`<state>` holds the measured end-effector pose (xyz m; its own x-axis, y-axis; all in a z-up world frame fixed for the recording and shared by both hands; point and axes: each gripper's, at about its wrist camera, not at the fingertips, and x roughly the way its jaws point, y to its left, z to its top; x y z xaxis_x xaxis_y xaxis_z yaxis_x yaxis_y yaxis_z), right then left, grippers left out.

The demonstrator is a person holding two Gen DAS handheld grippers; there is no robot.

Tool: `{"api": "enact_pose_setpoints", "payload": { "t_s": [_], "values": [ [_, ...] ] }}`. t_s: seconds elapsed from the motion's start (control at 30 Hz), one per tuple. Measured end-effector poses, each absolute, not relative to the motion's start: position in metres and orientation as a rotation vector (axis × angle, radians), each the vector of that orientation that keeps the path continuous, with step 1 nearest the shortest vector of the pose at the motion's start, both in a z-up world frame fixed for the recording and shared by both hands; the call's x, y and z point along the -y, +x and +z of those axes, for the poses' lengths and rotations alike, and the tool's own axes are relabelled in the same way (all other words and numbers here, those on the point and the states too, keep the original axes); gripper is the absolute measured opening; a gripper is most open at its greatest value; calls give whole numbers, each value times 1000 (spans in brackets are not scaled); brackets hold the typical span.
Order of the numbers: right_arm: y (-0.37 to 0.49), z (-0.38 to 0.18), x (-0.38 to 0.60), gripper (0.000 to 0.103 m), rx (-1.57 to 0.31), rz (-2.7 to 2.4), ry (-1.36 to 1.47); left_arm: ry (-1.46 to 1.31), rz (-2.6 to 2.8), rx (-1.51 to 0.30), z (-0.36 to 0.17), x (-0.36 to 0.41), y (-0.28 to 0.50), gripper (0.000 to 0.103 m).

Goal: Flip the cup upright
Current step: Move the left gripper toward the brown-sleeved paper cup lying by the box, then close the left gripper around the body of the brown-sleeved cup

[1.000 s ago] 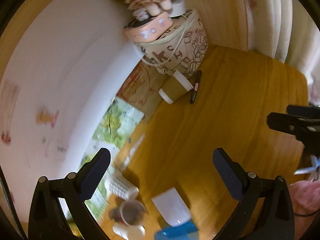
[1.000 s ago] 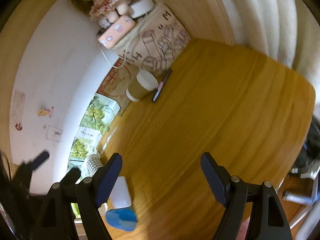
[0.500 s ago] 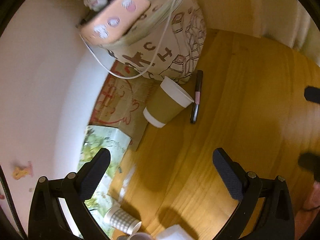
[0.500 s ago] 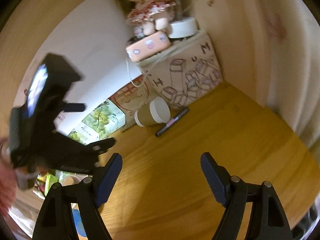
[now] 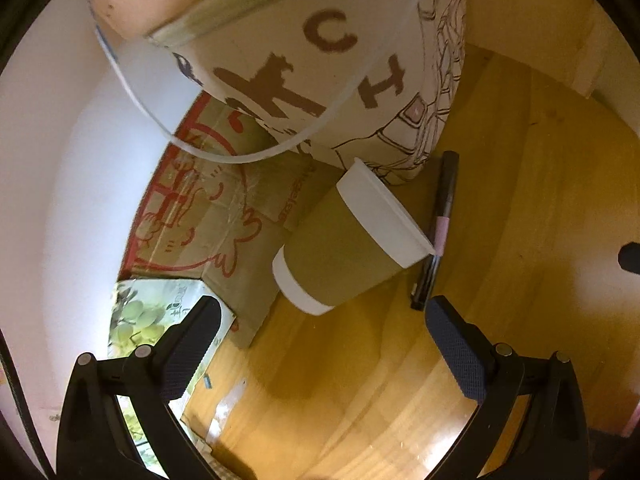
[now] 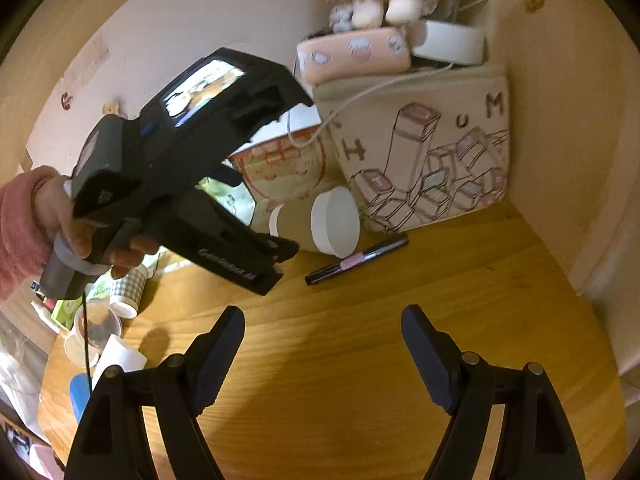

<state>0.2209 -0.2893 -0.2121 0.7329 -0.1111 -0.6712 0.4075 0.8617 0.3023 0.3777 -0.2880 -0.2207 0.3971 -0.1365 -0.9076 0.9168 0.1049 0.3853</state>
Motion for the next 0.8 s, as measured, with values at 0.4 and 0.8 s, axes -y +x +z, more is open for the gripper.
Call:
{"api": "enact_pose_setpoints", "payload": {
  "t_s": [0.4,0.8],
  "values": [
    [234,-231,289,81,-746,-262,428,1183,-959,-829,-242,310,377,102],
    [238,-237,291,81,-782,-255,429,1131,-930,-908,-260,324,392,91]
  ]
}}
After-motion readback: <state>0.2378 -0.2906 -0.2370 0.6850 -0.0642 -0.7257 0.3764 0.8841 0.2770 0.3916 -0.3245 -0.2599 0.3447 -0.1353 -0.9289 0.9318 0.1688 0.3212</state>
